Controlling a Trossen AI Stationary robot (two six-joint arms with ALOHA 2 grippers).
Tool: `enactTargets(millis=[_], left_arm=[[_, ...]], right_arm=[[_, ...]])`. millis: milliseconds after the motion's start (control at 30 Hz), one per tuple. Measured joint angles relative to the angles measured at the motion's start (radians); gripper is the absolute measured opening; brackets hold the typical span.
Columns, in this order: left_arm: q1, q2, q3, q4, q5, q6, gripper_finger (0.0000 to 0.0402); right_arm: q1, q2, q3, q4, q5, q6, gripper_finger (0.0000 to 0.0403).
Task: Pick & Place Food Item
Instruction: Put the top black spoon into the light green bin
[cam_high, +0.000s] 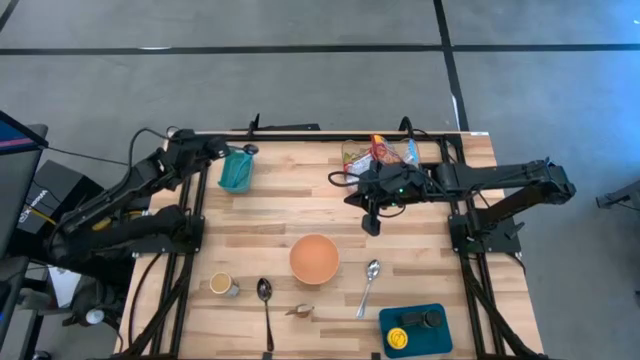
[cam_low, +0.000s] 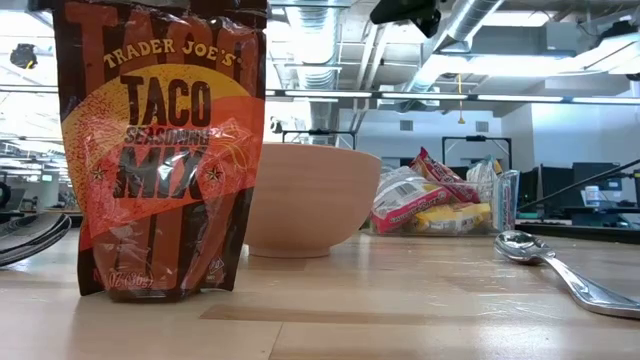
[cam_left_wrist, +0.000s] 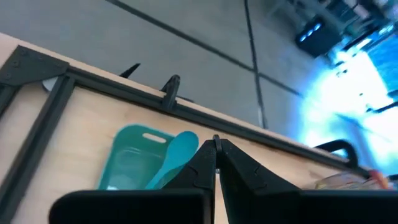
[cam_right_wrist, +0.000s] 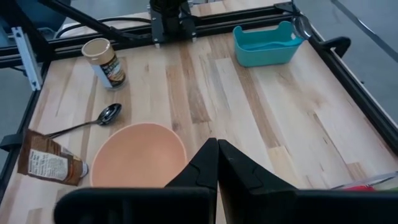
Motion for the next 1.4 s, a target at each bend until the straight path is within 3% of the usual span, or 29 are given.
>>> enactTargets(millis=[500,1400], left_arm=[[0.000,-0.077,-0.144,0.050,-0.053,-0.116,0.0003],[0.000,-0.077,-0.151,0.065,-0.099,-0.105,0.0004]], right_arm=[[-0.018,0.000,0.000,0.000,0.000,0.000,0.0000],[-0.018,-0.001,0.000,0.000,-0.001,-0.015,0.0000]])
